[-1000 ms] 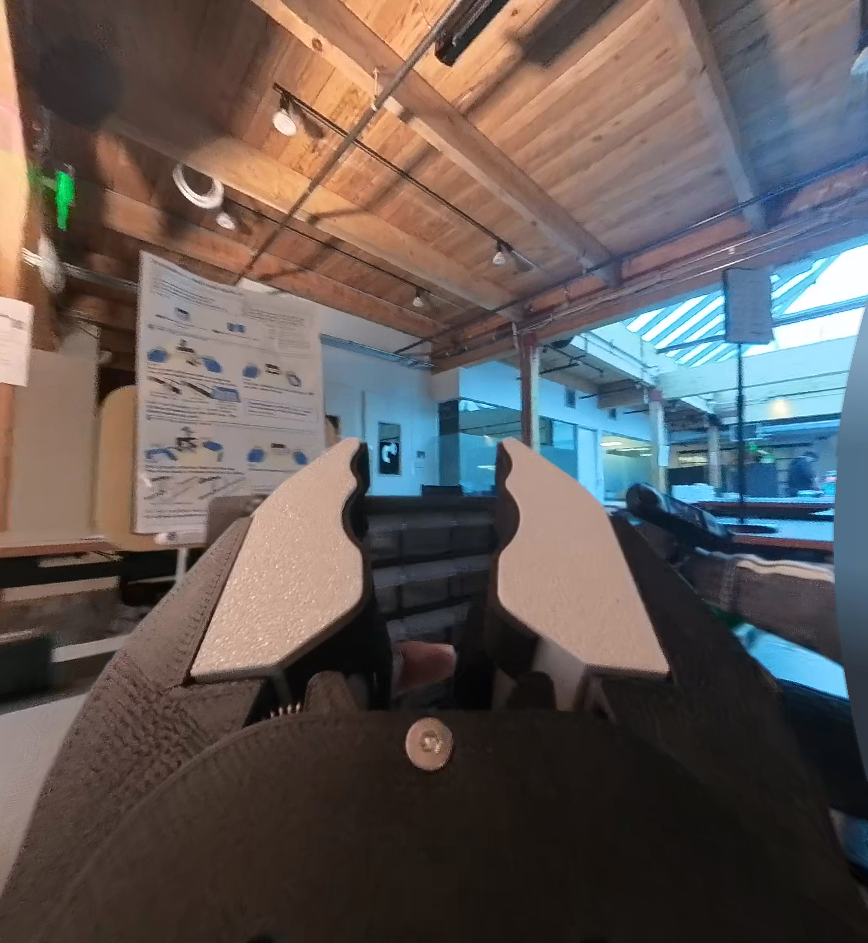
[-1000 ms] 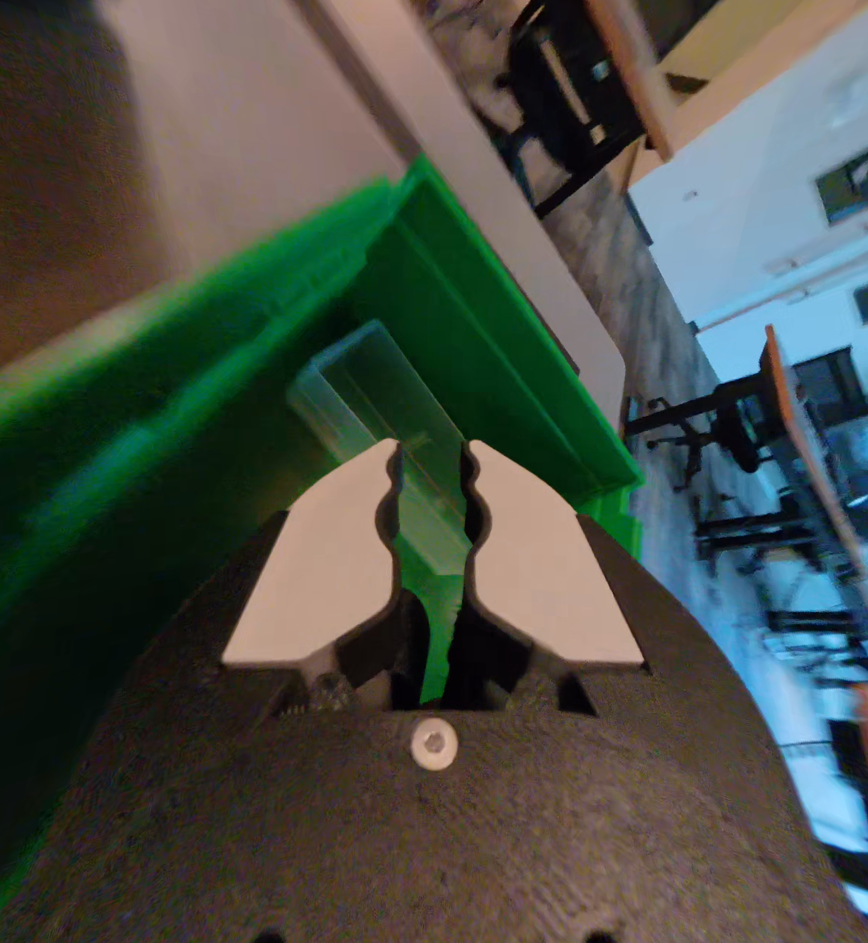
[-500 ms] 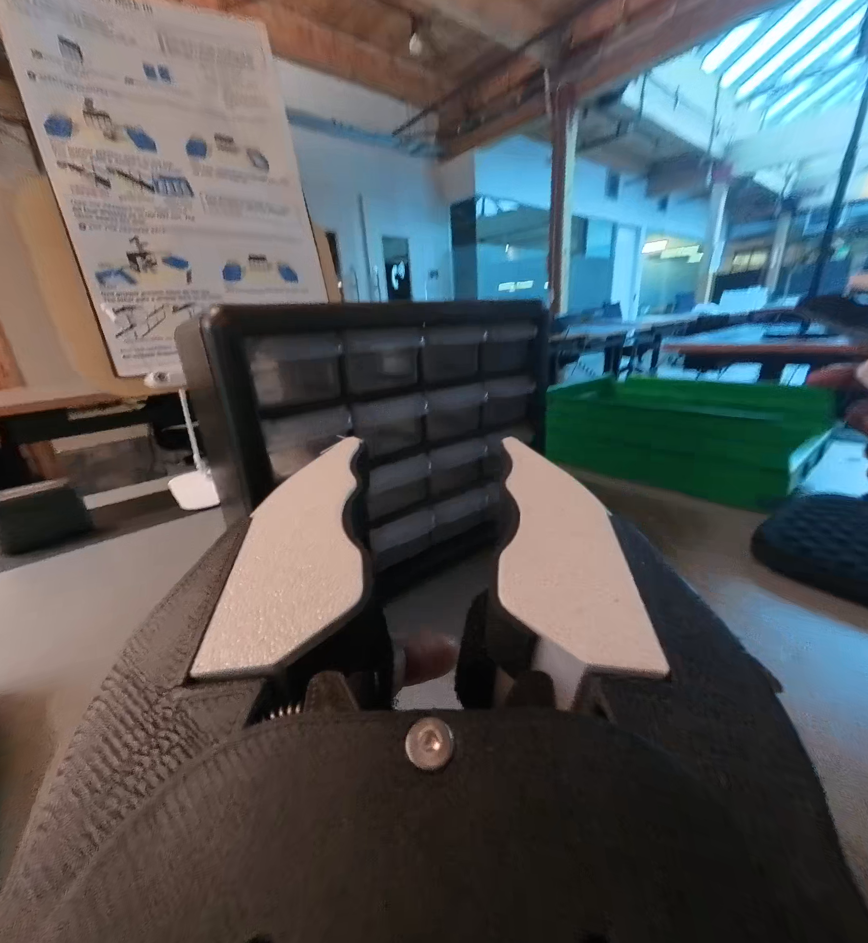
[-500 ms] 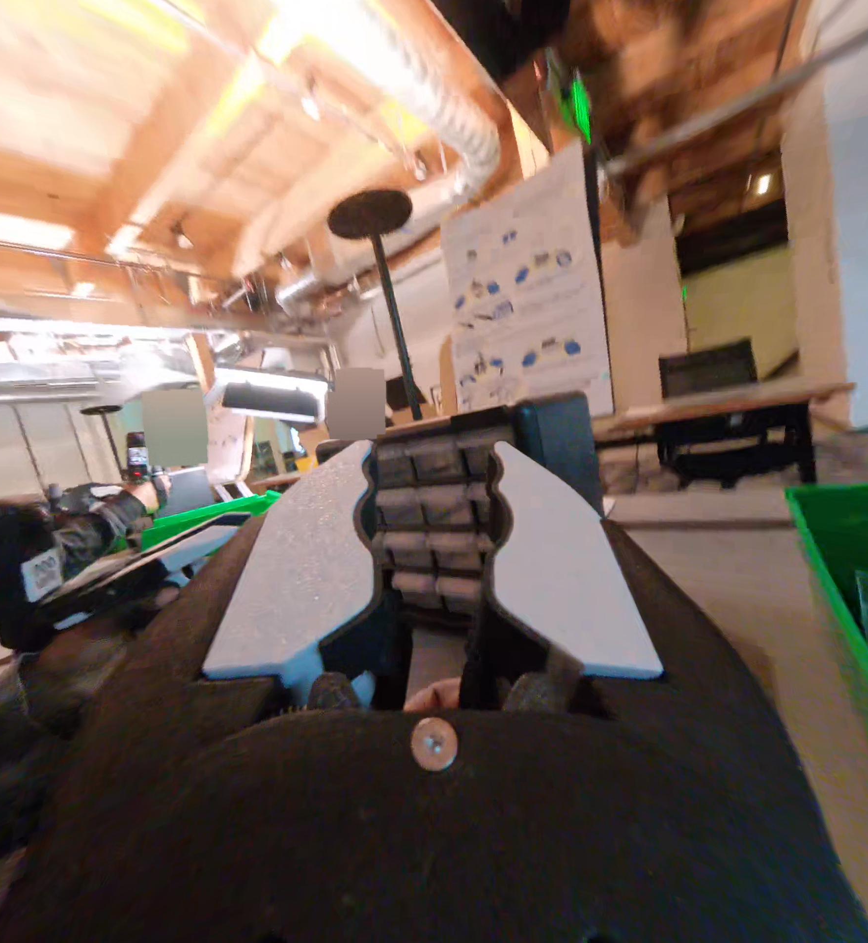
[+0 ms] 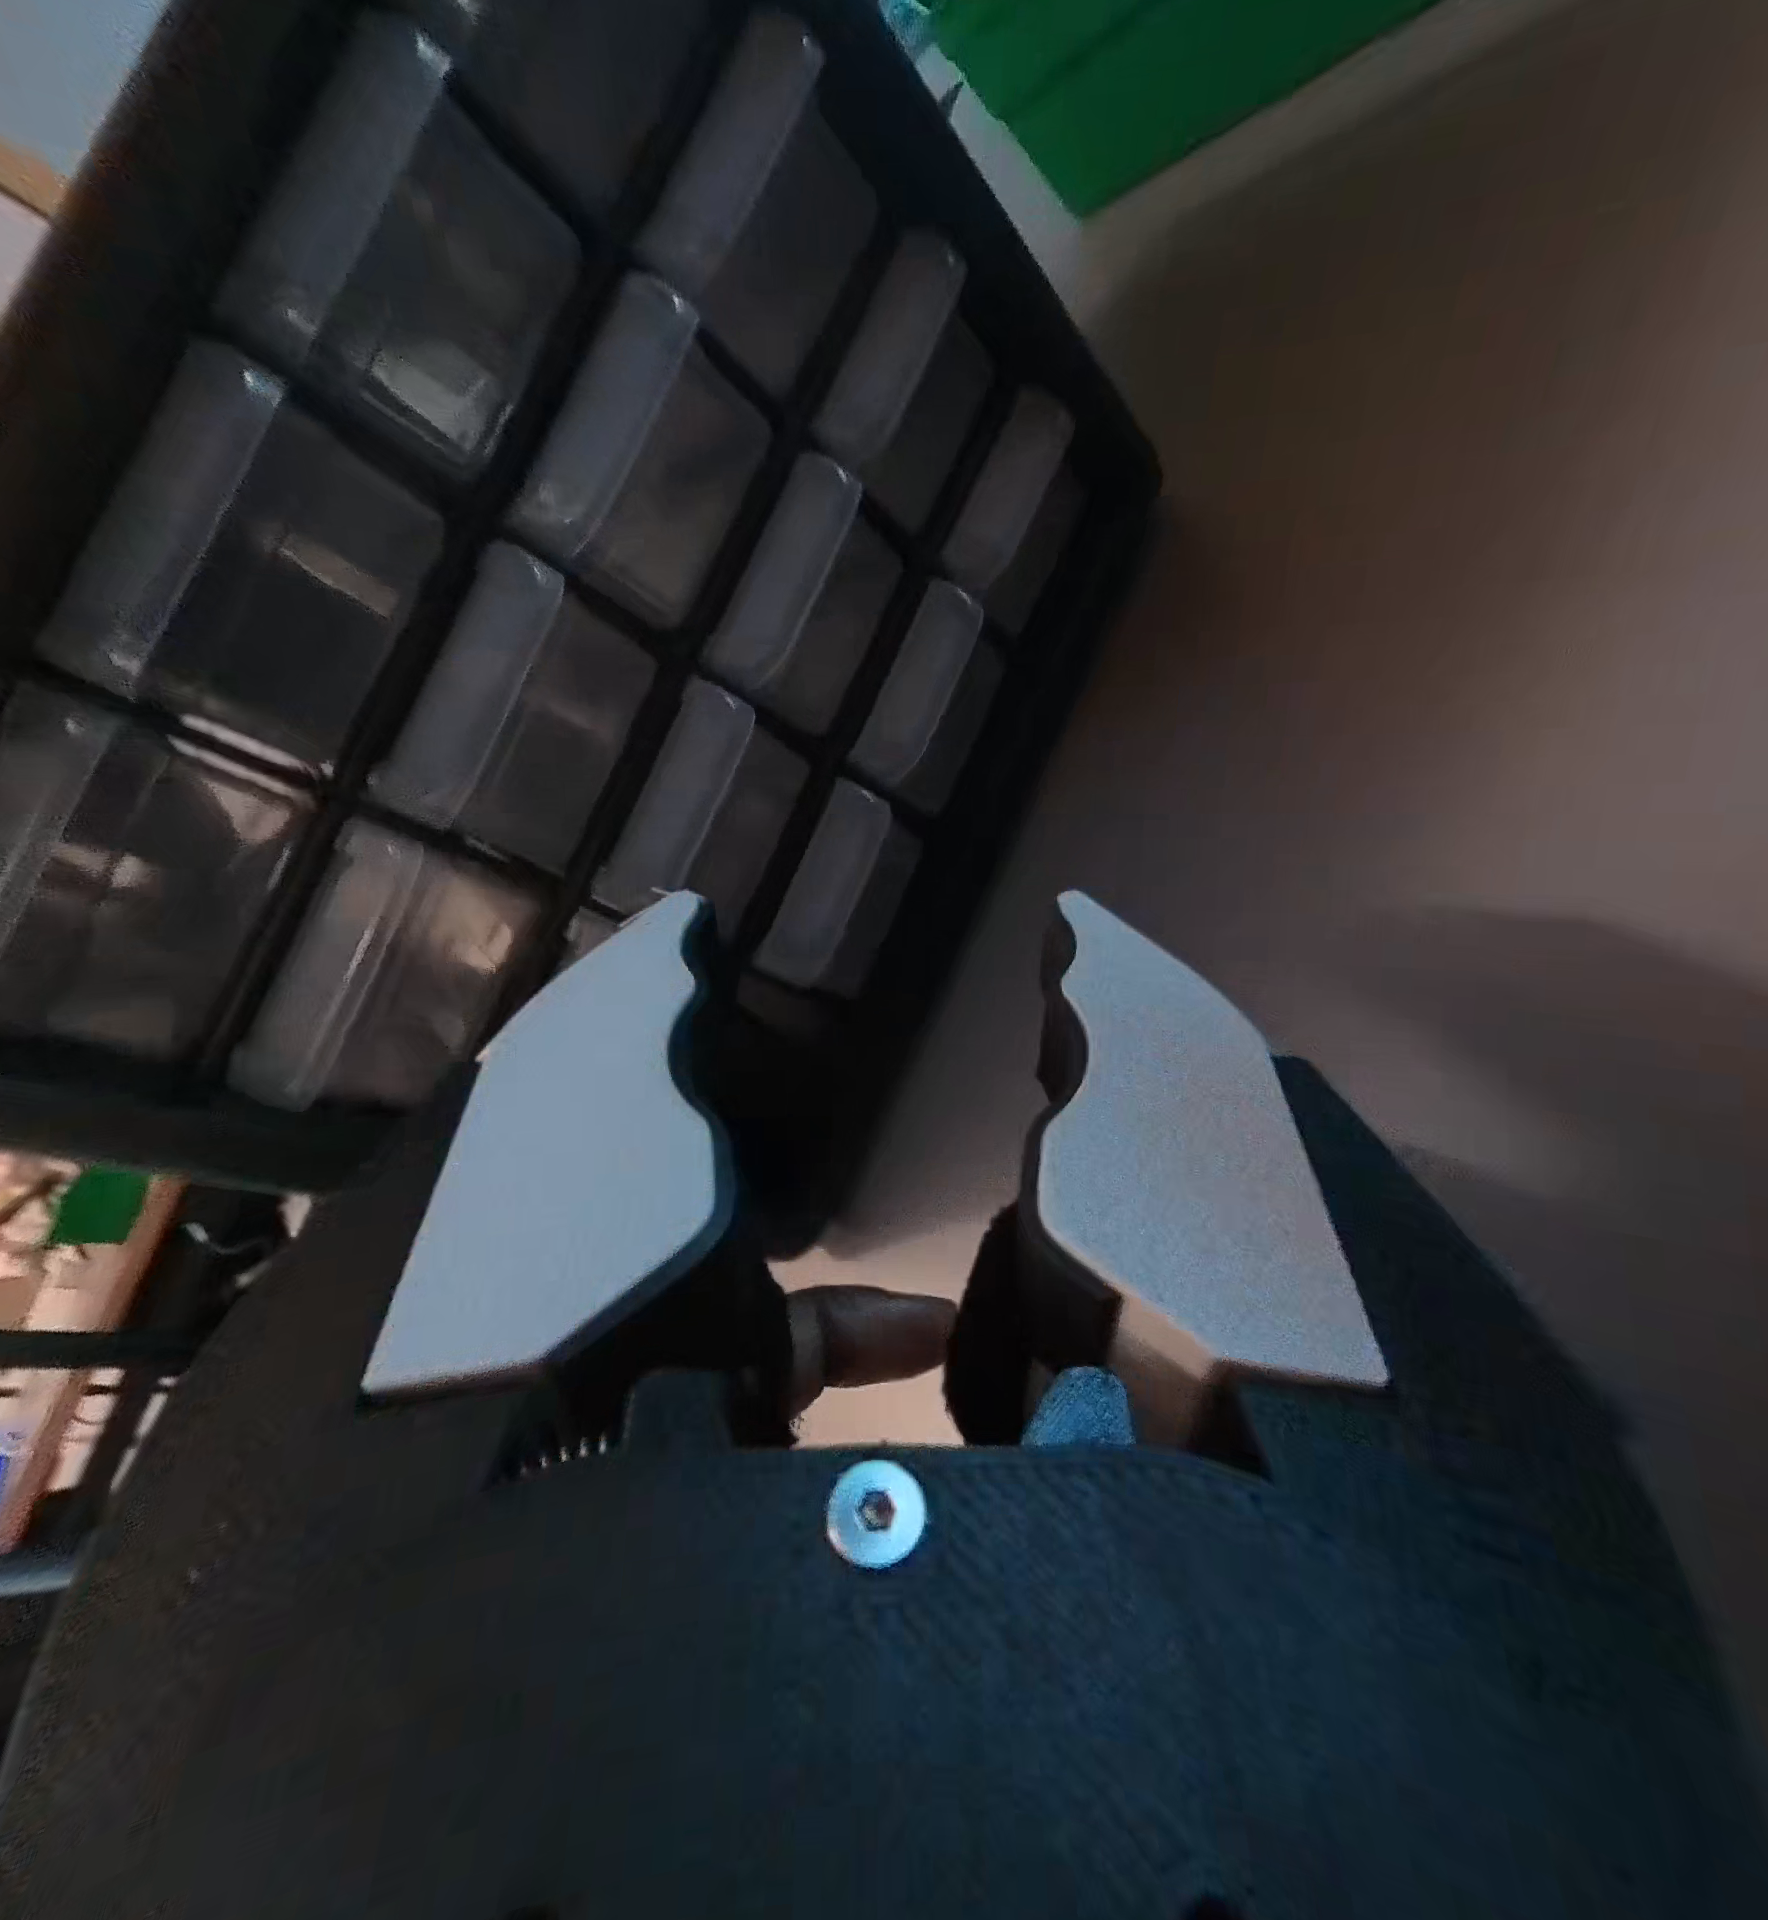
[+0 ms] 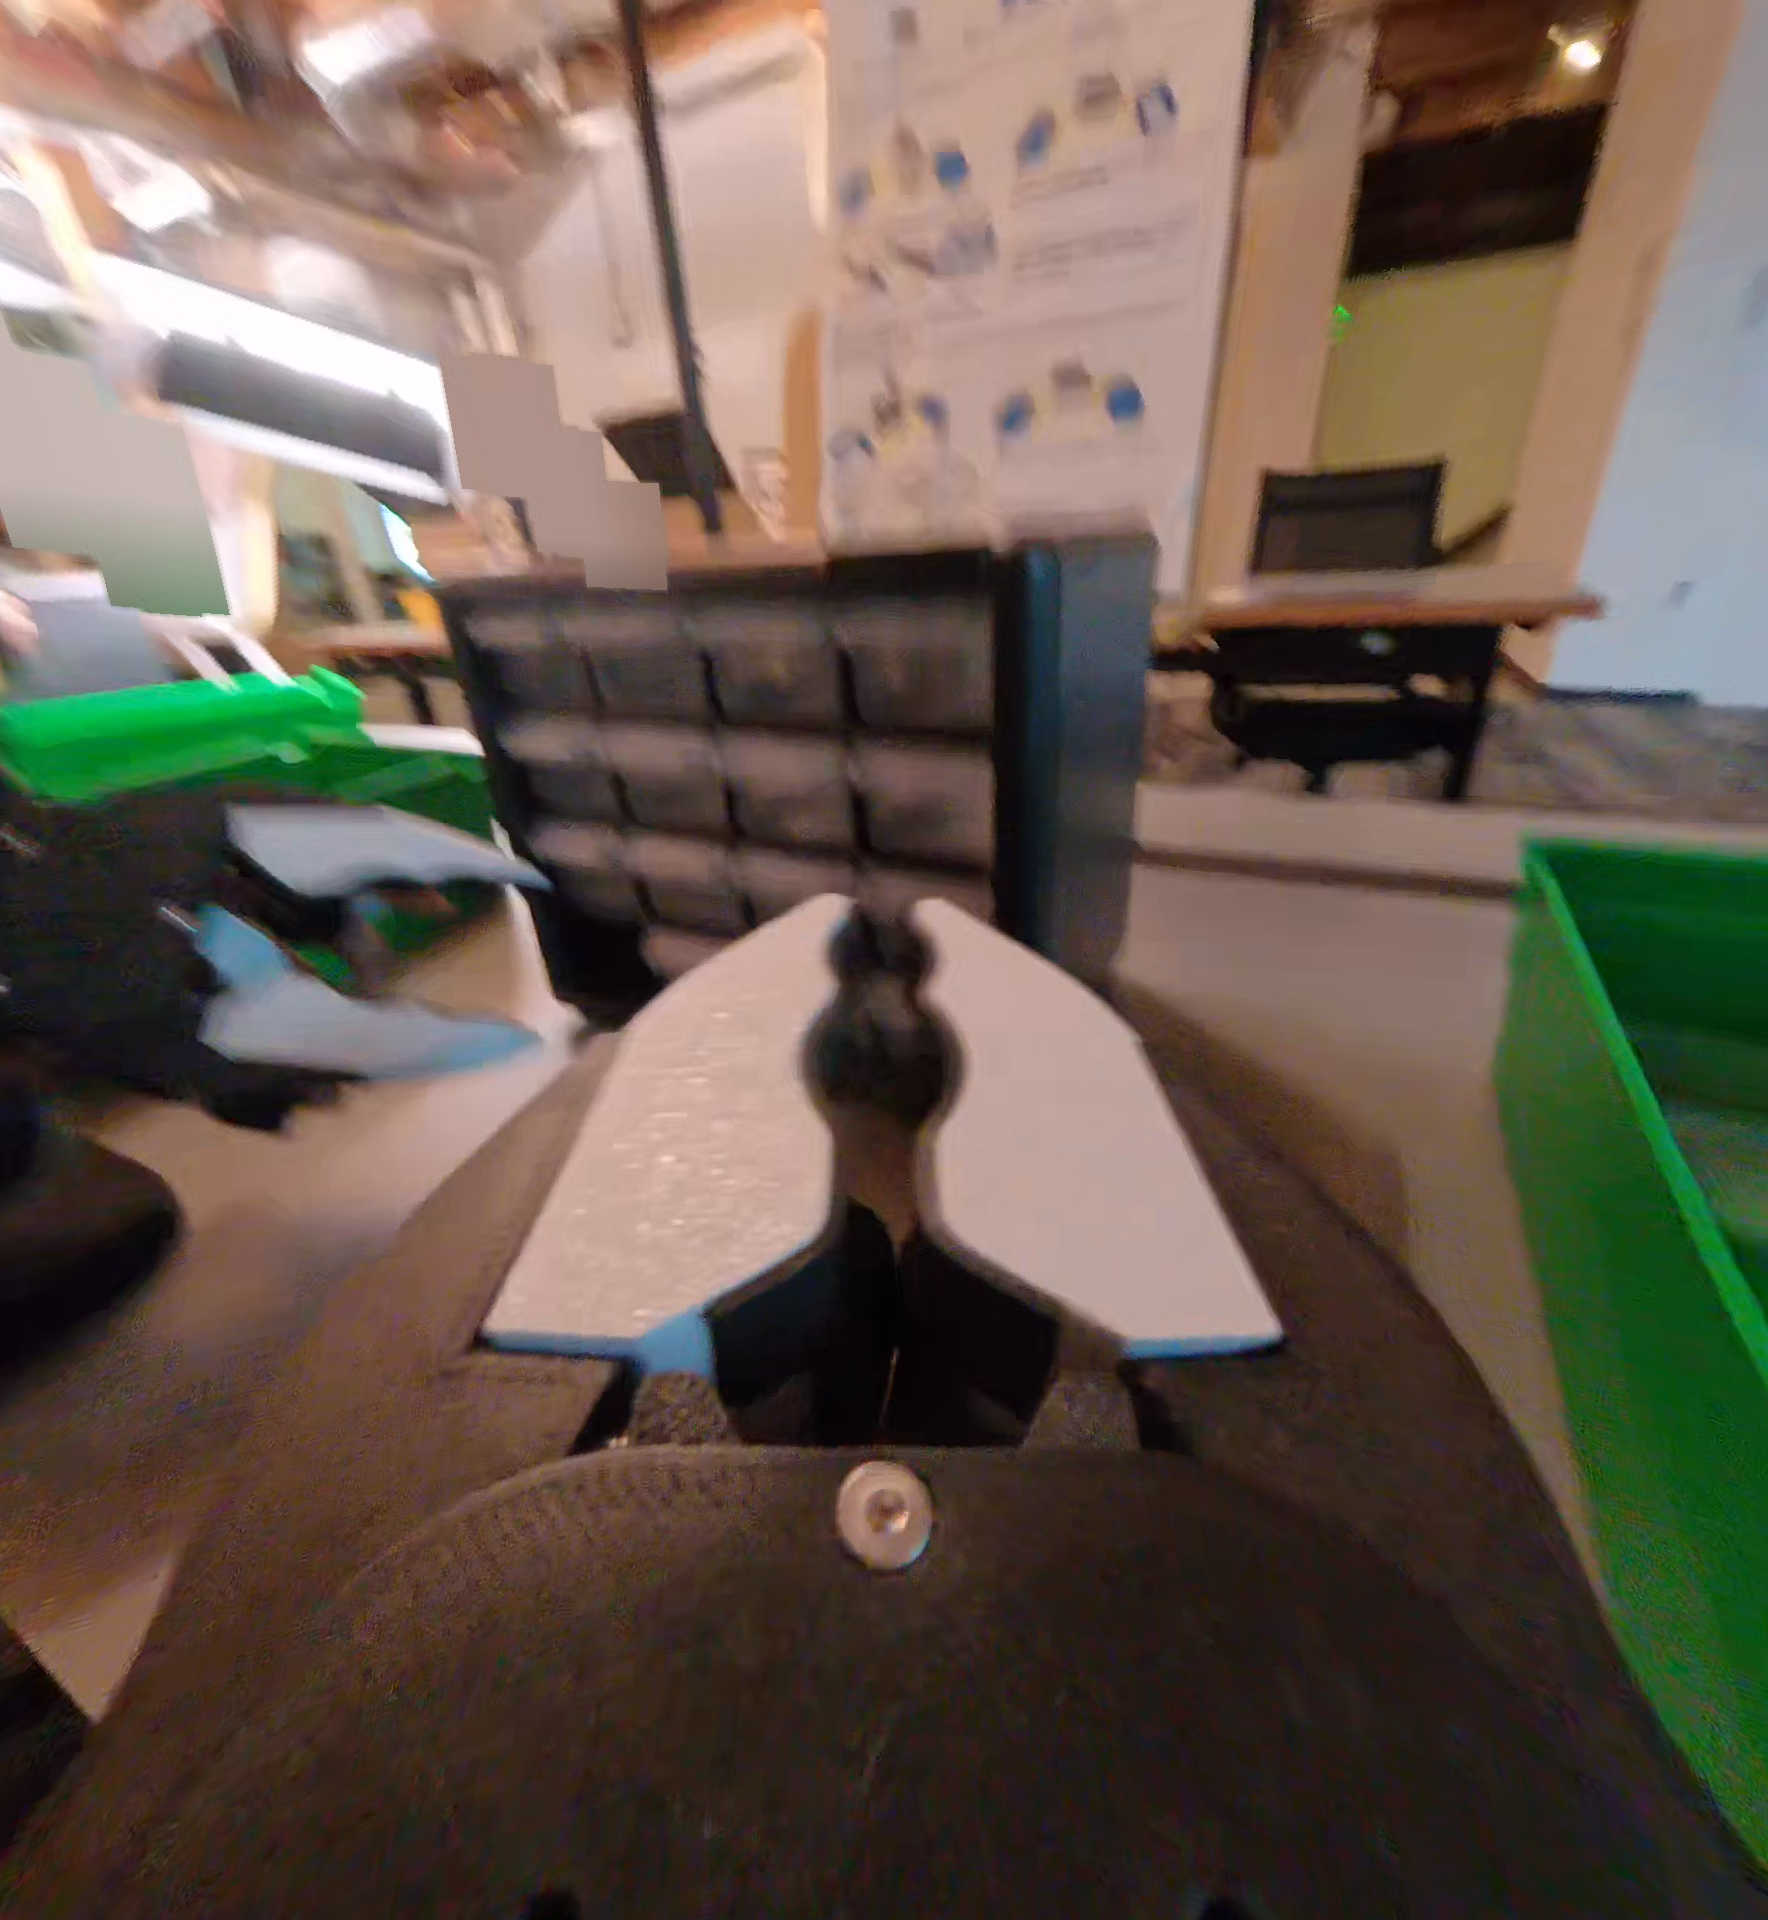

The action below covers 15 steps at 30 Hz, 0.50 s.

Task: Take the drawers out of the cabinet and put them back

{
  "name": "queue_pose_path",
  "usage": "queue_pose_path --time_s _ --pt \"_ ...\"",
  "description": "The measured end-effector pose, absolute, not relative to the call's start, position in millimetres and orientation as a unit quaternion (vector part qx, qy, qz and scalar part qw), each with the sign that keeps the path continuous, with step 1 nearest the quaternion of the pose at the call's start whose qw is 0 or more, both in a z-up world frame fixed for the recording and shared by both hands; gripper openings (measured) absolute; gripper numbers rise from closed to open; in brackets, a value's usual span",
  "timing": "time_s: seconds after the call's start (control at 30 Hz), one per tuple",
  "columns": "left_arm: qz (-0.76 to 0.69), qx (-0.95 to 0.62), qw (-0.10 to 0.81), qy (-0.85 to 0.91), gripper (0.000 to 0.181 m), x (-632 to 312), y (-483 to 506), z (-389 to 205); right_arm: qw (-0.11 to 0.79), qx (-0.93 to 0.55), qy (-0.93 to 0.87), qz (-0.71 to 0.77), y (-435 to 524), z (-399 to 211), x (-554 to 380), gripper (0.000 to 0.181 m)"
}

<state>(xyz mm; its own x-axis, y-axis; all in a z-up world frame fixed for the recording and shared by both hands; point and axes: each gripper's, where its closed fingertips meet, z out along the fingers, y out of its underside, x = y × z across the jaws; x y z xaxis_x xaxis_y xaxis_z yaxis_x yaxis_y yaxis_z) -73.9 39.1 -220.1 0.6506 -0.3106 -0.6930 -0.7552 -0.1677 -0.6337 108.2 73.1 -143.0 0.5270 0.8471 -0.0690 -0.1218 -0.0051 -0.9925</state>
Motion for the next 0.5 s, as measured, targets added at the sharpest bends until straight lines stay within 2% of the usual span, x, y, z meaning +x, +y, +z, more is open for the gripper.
queue_pose_path --time_s 0.03,0.17,0.37,0.5 --pt "0.217 -0.729 0.54 0.361 0.06 -76 47 -218 0.643 -0.577 -0.306 0.401 72 -118 100 0.0" --pt "0.219 -0.714 0.572 0.339 0.059 -85 69 -219 0.627 -0.57 -0.372 0.379 100 -58 57 0.0" --pt "0.229 -0.698 0.58 0.352 0.06 -92 69 -230 0.531 -0.654 -0.443 0.307 163 -80 10 0.0" --pt "0.238 -0.695 0.573 0.364 0.057 -96 72 -240 0.526 -0.659 -0.436 0.314 172 -86 6 0.001"
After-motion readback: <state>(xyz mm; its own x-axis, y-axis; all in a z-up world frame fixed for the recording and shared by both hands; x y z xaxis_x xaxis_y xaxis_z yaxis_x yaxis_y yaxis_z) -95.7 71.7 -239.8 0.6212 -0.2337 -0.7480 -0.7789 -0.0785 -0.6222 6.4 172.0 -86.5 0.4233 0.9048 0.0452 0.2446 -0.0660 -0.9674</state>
